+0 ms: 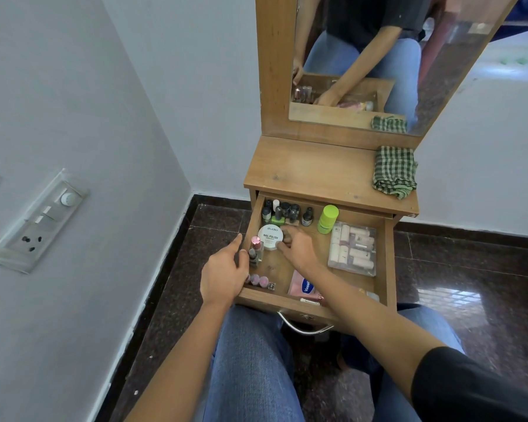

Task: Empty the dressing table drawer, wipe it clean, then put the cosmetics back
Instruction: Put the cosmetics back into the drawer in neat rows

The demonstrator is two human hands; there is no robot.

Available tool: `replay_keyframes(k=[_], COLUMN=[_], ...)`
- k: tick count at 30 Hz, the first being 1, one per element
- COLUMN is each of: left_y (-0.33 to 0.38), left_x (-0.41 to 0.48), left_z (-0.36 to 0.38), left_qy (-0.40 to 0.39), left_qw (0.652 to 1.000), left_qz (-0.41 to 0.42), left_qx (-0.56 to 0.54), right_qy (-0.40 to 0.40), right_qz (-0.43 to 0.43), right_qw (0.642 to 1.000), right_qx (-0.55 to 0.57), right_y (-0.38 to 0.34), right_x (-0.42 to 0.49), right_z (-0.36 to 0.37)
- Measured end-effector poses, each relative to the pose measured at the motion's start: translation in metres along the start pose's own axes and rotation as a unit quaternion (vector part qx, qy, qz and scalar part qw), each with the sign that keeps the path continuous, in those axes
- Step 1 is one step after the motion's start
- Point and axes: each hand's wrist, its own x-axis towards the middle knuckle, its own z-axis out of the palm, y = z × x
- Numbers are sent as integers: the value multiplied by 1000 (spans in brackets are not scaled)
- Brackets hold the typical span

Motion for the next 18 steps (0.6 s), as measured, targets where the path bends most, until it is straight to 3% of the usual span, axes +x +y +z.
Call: replay_keyframes(k=[14,18], left_y=[0,-7], left_x=[-1,-2], left_z=[0,0], left_qy=[14,24], left_qw=[1000,995], left_qz=[19,92], left_qx=[5,-6], right_qy=[85,92], right_qz=[-60,-86], right_qw=[994,988], right_qx=[-36,-86], right_y=[8,21], right_x=[-79,-119], right_z=[-84,-101])
